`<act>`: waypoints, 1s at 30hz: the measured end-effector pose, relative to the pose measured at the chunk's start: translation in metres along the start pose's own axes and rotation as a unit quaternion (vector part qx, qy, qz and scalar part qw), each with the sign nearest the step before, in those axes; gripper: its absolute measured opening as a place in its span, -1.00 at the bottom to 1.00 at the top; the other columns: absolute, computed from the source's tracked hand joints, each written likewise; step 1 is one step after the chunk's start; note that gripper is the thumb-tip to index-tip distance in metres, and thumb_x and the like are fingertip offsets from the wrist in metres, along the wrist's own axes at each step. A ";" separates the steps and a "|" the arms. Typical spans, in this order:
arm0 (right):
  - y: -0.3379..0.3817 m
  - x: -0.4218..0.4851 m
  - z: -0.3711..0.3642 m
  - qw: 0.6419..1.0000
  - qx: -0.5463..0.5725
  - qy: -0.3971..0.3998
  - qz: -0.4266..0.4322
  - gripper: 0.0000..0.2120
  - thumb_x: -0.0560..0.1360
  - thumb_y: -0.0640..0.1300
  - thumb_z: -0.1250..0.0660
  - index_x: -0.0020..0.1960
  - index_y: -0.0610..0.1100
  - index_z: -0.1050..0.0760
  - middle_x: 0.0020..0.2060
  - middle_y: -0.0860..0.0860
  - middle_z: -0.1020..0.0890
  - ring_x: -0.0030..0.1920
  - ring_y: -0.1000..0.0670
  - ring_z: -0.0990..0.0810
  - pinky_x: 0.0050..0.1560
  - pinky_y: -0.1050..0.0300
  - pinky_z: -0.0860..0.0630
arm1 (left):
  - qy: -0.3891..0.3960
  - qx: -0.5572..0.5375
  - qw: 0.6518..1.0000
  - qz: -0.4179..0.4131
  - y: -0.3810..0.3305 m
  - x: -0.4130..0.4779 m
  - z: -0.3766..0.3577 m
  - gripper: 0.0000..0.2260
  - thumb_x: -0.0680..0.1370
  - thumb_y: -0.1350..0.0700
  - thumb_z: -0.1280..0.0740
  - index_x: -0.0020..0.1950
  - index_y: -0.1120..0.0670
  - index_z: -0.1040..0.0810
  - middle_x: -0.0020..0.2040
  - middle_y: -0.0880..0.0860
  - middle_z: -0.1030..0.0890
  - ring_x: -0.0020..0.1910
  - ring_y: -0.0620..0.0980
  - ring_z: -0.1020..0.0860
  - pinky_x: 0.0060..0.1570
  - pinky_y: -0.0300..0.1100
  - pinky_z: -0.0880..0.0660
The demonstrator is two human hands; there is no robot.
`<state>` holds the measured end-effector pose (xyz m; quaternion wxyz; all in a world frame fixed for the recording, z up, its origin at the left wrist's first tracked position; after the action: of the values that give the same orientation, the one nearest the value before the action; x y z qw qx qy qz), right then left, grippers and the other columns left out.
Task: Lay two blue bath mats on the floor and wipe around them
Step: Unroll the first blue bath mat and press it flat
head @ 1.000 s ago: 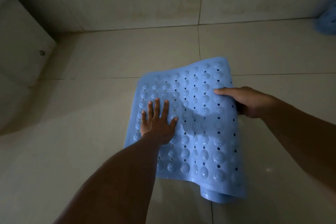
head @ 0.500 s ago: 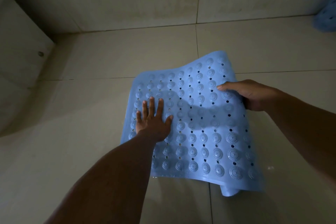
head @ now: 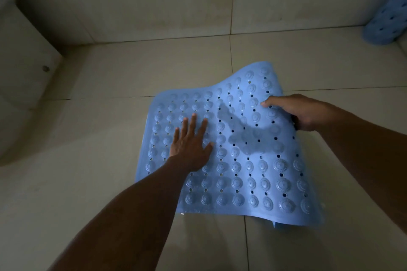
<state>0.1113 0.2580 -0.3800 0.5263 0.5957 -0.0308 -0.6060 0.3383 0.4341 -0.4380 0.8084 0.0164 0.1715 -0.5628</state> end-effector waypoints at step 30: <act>-0.029 -0.019 0.108 0.910 -0.268 -0.316 -0.027 -0.12 0.23 0.21 -0.56 0.40 -0.10 -0.29 0.38 -0.19 -0.34 0.42 -0.25 -0.31 0.39 -0.20 -0.27 | 0.127 -0.010 0.991 0.038 -0.075 0.024 -0.028 -0.05 0.34 -0.65 -0.05 0.56 -0.34 0.33 0.58 -0.05 0.48 0.54 0.32 0.43 0.32 0.64 0.10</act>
<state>0.0072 0.2199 -0.3550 0.6125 0.2103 -0.0155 -0.7618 0.2700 0.3916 -0.4594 0.8010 0.0863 0.2780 -0.5230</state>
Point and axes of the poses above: each hand's wrist, its own x-axis towards the middle knuckle, its own z-axis out of the back of the hand, y = z × x, the point moved 8 cm from there along x, towards the middle knuckle
